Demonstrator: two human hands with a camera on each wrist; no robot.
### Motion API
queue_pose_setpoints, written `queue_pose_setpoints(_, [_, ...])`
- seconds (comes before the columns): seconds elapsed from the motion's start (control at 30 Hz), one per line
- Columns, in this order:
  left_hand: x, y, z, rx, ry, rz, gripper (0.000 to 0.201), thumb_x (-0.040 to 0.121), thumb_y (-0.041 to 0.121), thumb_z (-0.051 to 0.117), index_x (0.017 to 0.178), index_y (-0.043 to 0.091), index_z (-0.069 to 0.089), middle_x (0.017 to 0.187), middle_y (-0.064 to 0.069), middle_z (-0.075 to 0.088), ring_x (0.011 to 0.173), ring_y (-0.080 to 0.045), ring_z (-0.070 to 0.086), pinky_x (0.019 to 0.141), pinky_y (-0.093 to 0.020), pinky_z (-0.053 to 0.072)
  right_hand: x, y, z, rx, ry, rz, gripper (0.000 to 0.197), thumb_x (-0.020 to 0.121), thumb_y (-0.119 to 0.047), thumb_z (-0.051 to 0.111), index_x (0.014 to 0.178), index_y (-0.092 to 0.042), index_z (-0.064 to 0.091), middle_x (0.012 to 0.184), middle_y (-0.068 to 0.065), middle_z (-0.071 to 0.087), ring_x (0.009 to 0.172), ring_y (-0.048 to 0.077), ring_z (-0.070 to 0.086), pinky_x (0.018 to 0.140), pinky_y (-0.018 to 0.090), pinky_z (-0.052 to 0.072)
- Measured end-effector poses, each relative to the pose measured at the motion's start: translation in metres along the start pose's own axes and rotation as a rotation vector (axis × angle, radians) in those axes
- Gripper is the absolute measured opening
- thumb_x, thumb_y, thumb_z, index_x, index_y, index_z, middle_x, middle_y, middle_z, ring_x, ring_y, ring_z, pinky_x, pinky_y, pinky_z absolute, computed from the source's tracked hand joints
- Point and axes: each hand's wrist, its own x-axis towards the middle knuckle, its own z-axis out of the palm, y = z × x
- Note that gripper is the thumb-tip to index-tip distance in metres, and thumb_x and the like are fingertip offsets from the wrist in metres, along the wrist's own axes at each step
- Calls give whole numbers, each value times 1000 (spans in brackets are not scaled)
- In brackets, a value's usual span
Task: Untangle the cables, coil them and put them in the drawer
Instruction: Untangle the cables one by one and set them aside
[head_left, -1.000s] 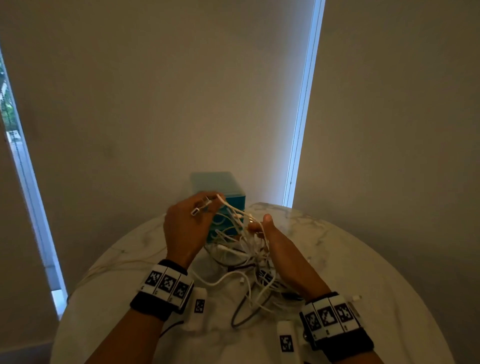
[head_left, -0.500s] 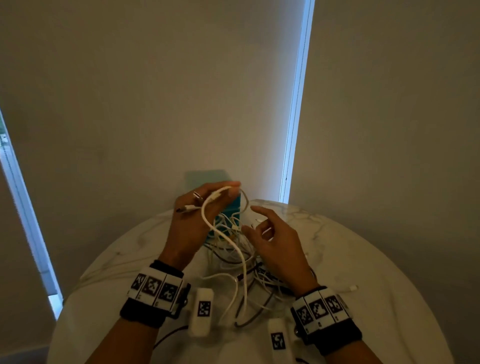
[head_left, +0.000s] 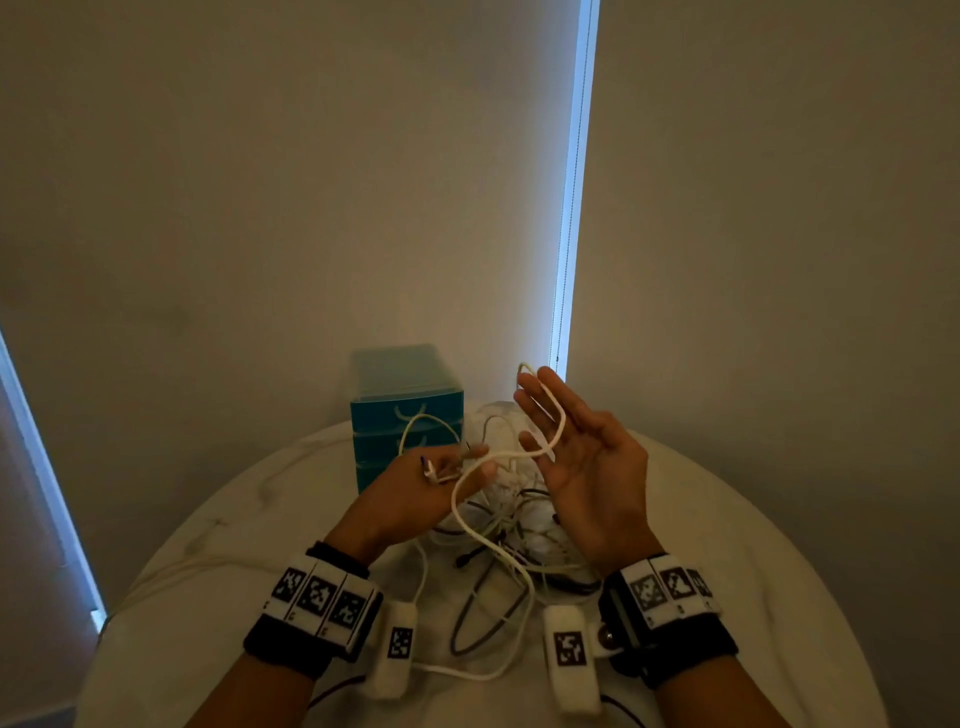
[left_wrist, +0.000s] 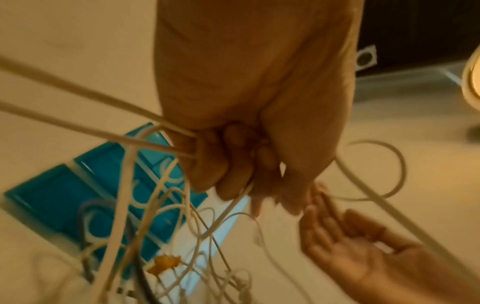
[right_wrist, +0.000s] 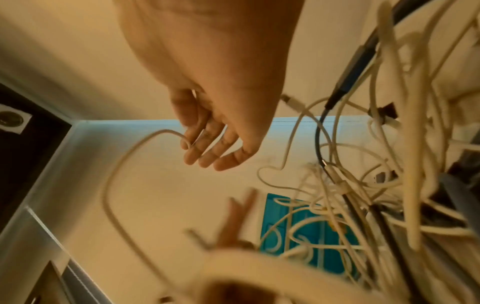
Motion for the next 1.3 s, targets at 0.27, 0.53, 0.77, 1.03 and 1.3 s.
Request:
queue_pose_setpoints(0.27, [-5, 8, -28, -285, 371, -95, 16, 100, 43, 71, 108, 32, 80, 95, 18, 80, 89, -2, 75, 74, -27, 57, 13, -5, -28, -125, 332, -193, 33, 105, -13, 63, 137, -17, 64, 132, -2, 75, 114, 12, 74, 89, 30, 54])
queue_pose_setpoints(0.53, [-37, 19, -121, -868, 615, 179, 45, 112, 33, 45, 148, 9, 55, 74, 9, 40, 52, -3, 26, 53, -26, 13, 22, -31, -63, 193, 520, -294, 44, 103, -2, 63, 147, -6, 58, 135, 7, 70, 125, 19, 69, 102, 26, 59])
queue_pose_setpoints(0.77, [-75, 33, -202, -771, 886, 243, 45, 113, 56, 30, 108, 31, 67, 68, 15, 50, 45, -2, 30, 48, -21, 18, 36, -73, -49, 244, 735, -483, 17, 95, 10, 67, 82, 0, 62, 94, 13, 68, 92, 18, 73, 95, 31, 62])
queue_pose_setpoints(1.03, [-97, 62, -232, -481, 1187, 101, 63, 110, 63, 29, 79, 29, 70, 50, 18, 46, 45, 1, 38, 44, -13, 28, 65, -95, -22, 304, 877, -665, 20, 93, 9, 66, 113, 9, 64, 98, 14, 71, 78, 18, 74, 75, 25, 61])
queue_pose_setpoints(1.3, [-66, 106, -169, -183, 1128, 264, 61, 113, 56, 22, 96, 18, 66, 69, 7, 44, 58, 1, 42, 56, -9, 38, 73, -7, 172, -701, -344, -27, 37, 100, -19, 74, 137, -12, 68, 136, 3, 72, 126, 17, 68, 106, 31, 56])
